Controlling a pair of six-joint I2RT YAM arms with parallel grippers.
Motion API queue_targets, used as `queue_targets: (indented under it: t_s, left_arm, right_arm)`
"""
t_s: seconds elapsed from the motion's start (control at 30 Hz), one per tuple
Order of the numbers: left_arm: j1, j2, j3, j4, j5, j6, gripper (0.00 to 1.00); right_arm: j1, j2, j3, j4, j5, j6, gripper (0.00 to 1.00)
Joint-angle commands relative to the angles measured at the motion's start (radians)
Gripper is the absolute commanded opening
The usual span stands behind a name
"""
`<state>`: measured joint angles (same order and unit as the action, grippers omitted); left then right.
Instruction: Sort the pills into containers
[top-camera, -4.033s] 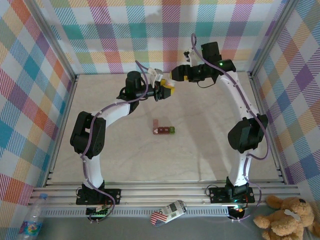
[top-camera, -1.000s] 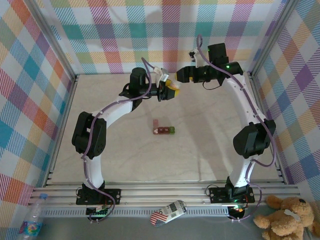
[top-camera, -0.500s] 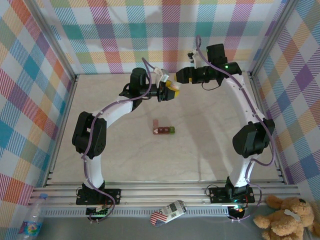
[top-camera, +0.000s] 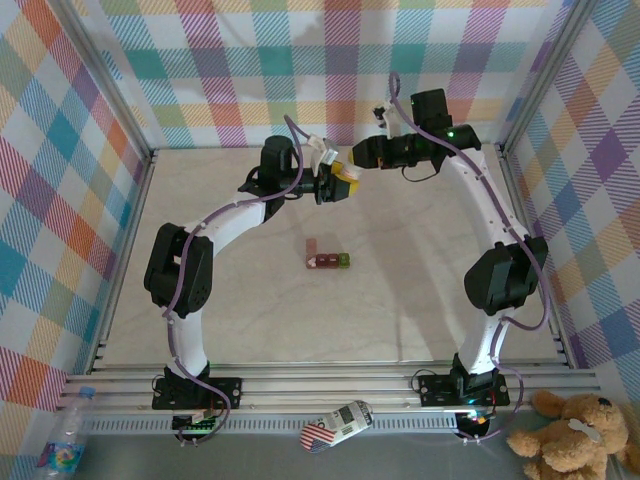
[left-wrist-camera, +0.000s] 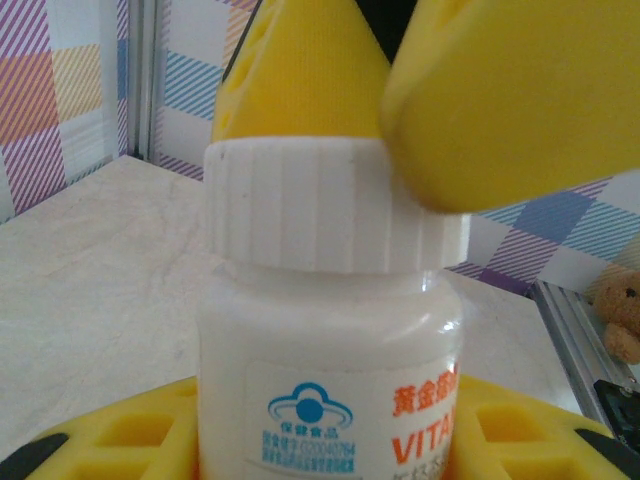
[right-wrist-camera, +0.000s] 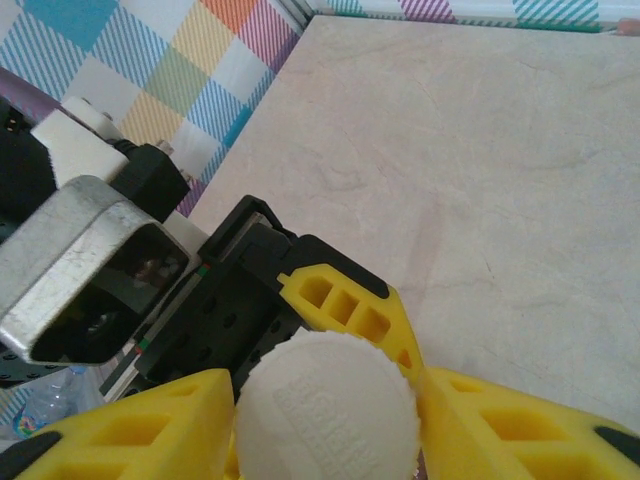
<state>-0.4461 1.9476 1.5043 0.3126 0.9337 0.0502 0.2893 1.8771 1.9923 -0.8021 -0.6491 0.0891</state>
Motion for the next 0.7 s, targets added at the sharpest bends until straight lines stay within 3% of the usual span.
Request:
queue_targets:
  t_s: [0.0,0.23,0.5,0.67]
  left_arm:
    - [0.002,-0.004,0.034,0.021,-0.007,0.018,0.00]
    - [-0.011,-0.046,-0.042,0.124,-0.205,0.011,0.00]
    - [-0.057,-0.083,-0.115,0.175,-0.381,0.053,0.00]
    - [-0.087,-0.085,-0.150,0.227,-0.468,0.057,0.00]
  right_arm:
    - [0.016,-0.004,-0.046,0.013,-0.029,0.002,0.49]
    - [0.053,-0.068,-0.235,0.182,0.125,0.194,0.37]
    - [0.092,-0.124,-0.379,0.383,0.256,0.472,0.35]
    - [0.137,-0.114,-0.368,0.417,0.309,0.544,0.36]
